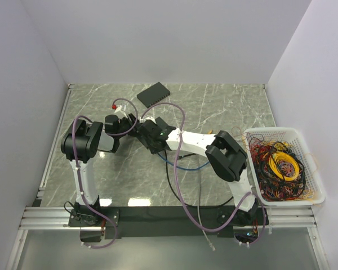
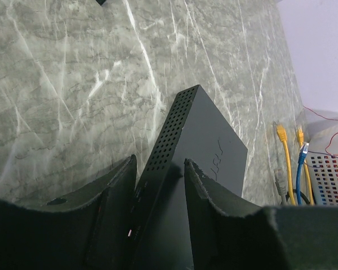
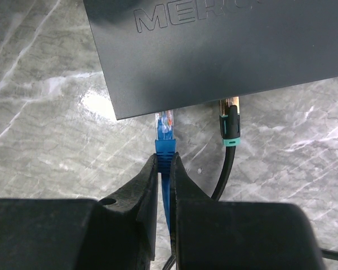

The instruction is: Insert the plug into the switch port

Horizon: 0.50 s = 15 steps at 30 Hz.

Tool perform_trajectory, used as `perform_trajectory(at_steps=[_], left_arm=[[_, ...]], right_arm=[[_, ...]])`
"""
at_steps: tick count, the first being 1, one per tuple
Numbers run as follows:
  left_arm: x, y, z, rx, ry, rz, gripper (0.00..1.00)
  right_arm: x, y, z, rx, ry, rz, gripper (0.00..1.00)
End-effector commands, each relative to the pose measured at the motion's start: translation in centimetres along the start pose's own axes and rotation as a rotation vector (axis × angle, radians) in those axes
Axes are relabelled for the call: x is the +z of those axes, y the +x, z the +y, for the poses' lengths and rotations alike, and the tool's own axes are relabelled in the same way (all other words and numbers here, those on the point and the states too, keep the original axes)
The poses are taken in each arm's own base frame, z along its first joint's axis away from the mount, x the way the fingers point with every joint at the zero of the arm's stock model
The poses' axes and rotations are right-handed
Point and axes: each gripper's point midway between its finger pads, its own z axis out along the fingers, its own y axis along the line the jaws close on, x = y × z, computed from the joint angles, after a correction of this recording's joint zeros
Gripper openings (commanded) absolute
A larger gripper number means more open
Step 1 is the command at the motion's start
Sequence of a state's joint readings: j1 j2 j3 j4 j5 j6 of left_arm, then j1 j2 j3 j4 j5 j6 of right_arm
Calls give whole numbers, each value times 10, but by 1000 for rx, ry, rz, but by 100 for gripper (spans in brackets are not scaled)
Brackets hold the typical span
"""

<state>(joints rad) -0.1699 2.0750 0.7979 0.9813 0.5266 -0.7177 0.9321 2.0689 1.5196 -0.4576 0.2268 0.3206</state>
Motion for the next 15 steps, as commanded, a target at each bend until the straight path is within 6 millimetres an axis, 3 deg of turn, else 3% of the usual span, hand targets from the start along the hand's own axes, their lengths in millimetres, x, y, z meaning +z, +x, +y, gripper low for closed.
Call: perform_trajectory(at_steps=[1,15], left_arm=[[4,4,-5,25,21,22,46],[5,4,-4,22,16,29,45]], right_arm=[[-12,-40,4,19,42,-124,0],[-5,-35,-7,5,142,-139,0]])
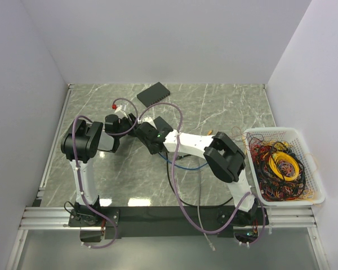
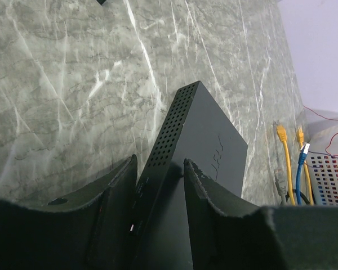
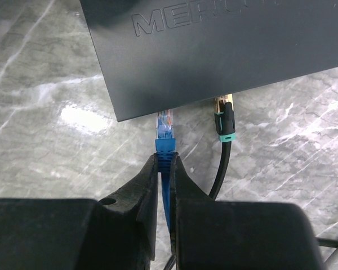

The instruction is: Insert the plug into the switch port

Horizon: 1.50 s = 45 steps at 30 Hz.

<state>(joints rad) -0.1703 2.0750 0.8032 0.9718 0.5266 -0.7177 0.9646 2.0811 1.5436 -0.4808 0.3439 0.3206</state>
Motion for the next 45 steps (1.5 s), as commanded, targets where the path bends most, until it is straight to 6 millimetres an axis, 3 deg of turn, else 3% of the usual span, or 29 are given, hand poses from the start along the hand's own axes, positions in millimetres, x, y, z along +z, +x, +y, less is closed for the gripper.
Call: perform_trajectory(at_steps=[1,7,15,33,45], left_arm=[[5,5,-4,22,14,30,45],[9,6,1,17,-8,48,44],[13,13,8,1,-35,83,44],[17,17,13,-7,-55,103,43],[19,16,13,-5,-58,104,42]], right_arm=[[0,-27,-5,38,51,-99,0],[10,-22,-3,55,40,-116,0],[10,-30,-2,82,31,-179,0],[-15,-48,5,120,-37,-244,0],[-18,-52,10,124,-51,-246,0]])
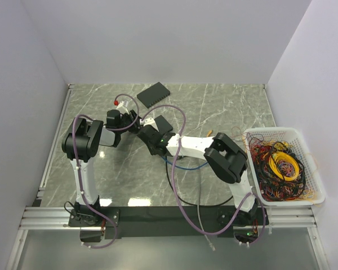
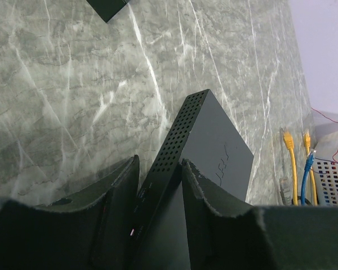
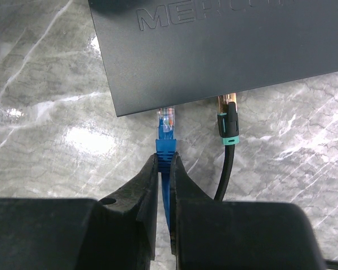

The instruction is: Insert the plug into the switch port

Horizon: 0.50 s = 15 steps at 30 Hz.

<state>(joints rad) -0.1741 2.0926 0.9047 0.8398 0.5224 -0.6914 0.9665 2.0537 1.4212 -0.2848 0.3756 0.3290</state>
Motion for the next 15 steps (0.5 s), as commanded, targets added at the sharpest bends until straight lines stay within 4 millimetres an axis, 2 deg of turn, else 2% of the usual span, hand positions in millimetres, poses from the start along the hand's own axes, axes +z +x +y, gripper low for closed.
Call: perform_trajectory(at_steps=[1,15], left_arm=[[5,25,9,-8,-30,74,42],[6,25,10,-7,-34,77,42]], right_arm=[[-24,-53,11,84,-44,-150,0],[-38,-64,15,88,-55,-184,0]])
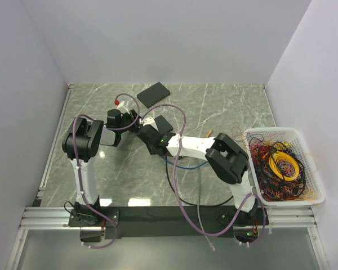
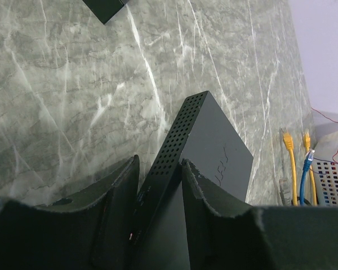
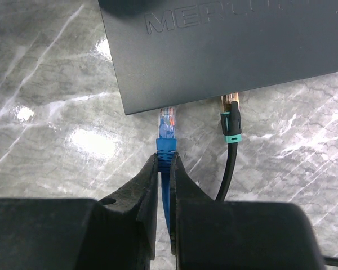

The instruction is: Insert the plug into the switch port

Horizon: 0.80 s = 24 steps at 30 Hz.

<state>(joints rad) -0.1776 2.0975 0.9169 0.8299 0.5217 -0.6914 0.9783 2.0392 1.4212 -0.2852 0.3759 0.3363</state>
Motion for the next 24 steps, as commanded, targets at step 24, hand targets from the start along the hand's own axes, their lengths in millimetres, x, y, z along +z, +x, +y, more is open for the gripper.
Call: perform_trajectory(at_steps=[24], left_arm=[[6,37,15,-28,-47,144,40]], right_arm=[[12,-43,1,99,15,-161,0]])
